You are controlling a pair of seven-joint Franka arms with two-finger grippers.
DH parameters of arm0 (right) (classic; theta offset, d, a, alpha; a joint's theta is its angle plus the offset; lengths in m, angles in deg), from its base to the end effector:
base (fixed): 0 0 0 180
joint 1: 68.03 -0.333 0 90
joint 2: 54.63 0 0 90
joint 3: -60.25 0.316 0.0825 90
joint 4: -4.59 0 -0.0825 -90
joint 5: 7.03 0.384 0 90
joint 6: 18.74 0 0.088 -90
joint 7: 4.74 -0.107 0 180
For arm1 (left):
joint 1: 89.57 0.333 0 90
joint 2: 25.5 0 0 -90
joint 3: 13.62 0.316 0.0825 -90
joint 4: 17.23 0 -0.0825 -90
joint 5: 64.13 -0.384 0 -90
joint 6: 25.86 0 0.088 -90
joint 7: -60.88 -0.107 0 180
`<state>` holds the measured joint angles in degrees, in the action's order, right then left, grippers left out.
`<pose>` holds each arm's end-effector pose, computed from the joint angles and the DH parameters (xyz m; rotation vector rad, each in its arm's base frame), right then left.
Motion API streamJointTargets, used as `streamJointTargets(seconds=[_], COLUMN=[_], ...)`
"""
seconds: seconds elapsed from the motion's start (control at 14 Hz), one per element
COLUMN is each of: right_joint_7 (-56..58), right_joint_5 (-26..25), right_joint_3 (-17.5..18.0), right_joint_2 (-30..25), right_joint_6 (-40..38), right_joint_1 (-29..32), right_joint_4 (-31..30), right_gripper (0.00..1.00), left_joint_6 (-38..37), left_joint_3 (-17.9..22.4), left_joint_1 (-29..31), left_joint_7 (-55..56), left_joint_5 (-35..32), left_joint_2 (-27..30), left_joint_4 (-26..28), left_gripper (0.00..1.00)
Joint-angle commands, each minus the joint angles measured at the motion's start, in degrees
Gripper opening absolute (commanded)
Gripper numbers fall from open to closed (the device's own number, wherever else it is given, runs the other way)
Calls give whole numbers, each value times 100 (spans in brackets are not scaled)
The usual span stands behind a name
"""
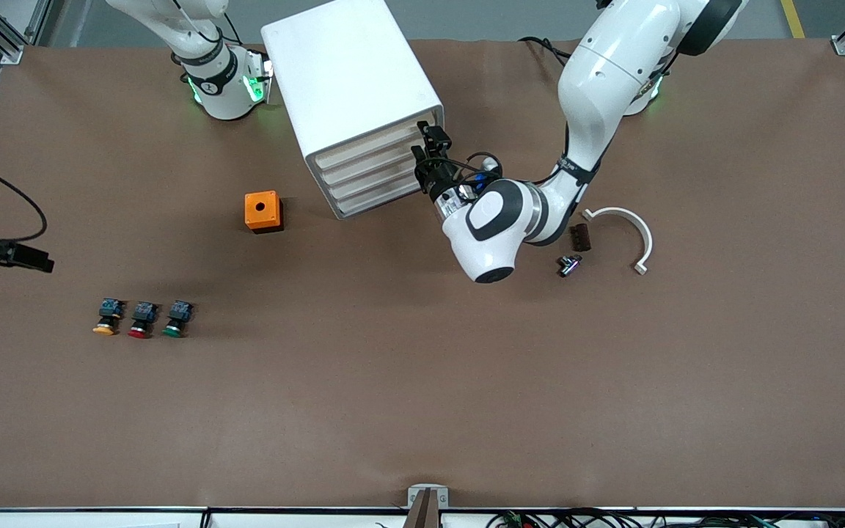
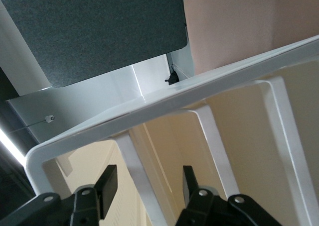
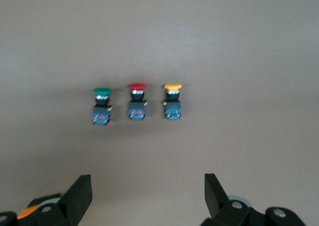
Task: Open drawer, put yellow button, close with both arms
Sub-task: 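Pull the drawer open with the left gripper while the right gripper nears buttons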
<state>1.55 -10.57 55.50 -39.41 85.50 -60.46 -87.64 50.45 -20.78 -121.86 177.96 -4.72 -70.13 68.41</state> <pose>0.6207 -0.1359 0.4688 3.0657 -0.1320 -0.1038 0.4318 -0.4762 0.2396 -1.3905 -1.4953 1.5898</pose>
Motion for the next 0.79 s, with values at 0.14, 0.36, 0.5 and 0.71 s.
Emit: streamJointTargets(seconds=[0.14,0.36,0.5,0.71], right_joint_7=[828,829,820,908], right_joint_5=[-60,-33,123,362], right_joint_3=[89,89,106,124], right_joint_2=[331,595,876,1236], right_joint_6=[1745,2852,3189,3487], right_joint_1=[542,614,632,614], right_joint_4=[-786,-1374,-1509,-1509], right_gripper=[100,100,100,100], left_joint_6=[-28,-37,-28,-19], left_joint_3=[39,39,74,100], left_joint_1=[-207,-216,-207,-155], left_joint_7=[96,96,96,261], left_joint_5=[308,326,317,317], left_joint_2=[-11,-2,-11,-29], left_joint_4=[-21,-21,-21,-13], left_gripper=[34,14,7,7])
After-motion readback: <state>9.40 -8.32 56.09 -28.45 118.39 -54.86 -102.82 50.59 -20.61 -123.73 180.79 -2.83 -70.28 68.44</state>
